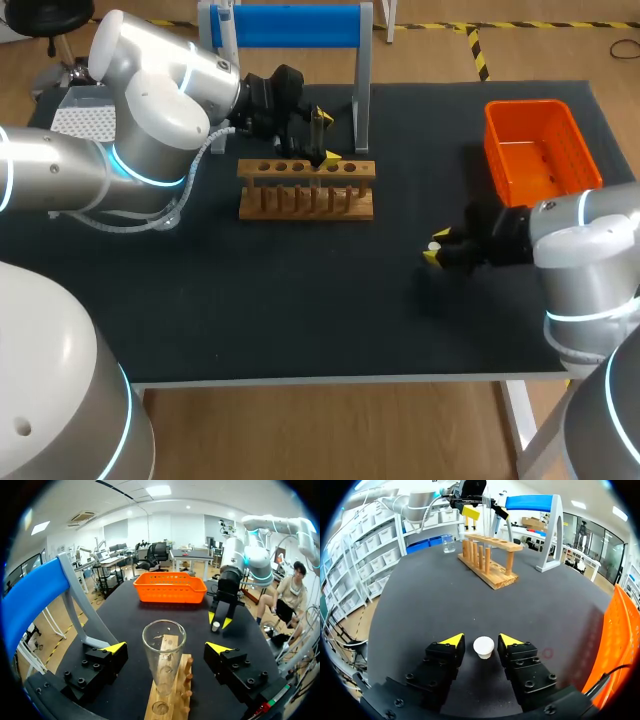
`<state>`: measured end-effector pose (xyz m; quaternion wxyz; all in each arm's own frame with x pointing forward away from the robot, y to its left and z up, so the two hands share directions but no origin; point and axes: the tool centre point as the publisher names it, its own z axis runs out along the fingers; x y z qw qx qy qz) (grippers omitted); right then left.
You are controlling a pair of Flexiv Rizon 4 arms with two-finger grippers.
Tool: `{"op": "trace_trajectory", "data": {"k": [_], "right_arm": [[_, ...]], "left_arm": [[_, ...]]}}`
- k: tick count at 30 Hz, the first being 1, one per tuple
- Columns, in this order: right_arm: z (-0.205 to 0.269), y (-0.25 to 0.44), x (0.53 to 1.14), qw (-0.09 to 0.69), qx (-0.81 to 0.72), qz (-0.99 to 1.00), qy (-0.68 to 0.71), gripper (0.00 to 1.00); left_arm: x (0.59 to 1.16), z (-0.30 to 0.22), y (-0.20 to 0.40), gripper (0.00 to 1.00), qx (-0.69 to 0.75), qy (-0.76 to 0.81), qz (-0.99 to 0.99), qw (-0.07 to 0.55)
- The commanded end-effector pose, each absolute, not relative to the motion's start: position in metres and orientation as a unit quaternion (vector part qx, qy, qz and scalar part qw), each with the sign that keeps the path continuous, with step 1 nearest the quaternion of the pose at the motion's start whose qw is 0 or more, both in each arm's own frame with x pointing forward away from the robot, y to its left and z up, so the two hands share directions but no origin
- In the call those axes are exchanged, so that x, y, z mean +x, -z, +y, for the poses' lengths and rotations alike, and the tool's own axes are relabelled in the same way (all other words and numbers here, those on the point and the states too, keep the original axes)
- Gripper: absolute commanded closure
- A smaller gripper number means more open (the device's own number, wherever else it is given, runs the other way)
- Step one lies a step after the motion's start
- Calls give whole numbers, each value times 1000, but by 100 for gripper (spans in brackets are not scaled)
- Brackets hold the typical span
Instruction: Invert the test tube, pick up the pipette, mount the tip to pipette, aspirate from beaker and dispense into the tube, eject the tip, return the pipette, and cap with the stopper.
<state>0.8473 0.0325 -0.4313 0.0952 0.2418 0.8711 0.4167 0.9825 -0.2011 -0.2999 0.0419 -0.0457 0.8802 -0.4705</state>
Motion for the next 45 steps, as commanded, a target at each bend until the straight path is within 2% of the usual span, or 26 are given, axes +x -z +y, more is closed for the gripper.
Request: {"op": "trace_trajectory", "data": {"k": [1,12,19,25,26,27,32,37,45], "right_arm": [[32,431,847,94,242,872,-416,59],[32,431,847,96,243,872,-414,66],[31,431,848,95,243,872,-414,75],[31,431,848,95,244,872,-413,76],[31,431,848,95,244,872,-413,79],[31,431,848,95,244,872,-413,86],[31,431,848,94,245,872,-413,100],[30,427,849,92,248,870,-416,100],[34,378,862,92,221,863,-446,100]], "left_arm": [[984,-201,300,0,-45,470,881,39],[984,-201,300,0,-45,470,881,39],[984,-201,300,0,-45,470,881,39],[984,-201,300,0,-45,470,881,39],[984,-201,300,0,-45,470,881,39],[984,-201,300,0,-45,470,881,39],[984,-201,300,0,-45,470,881,39],[984,-201,300,0,-45,470,881,39],[984,-201,300,0,-45,470,881,39]]}}
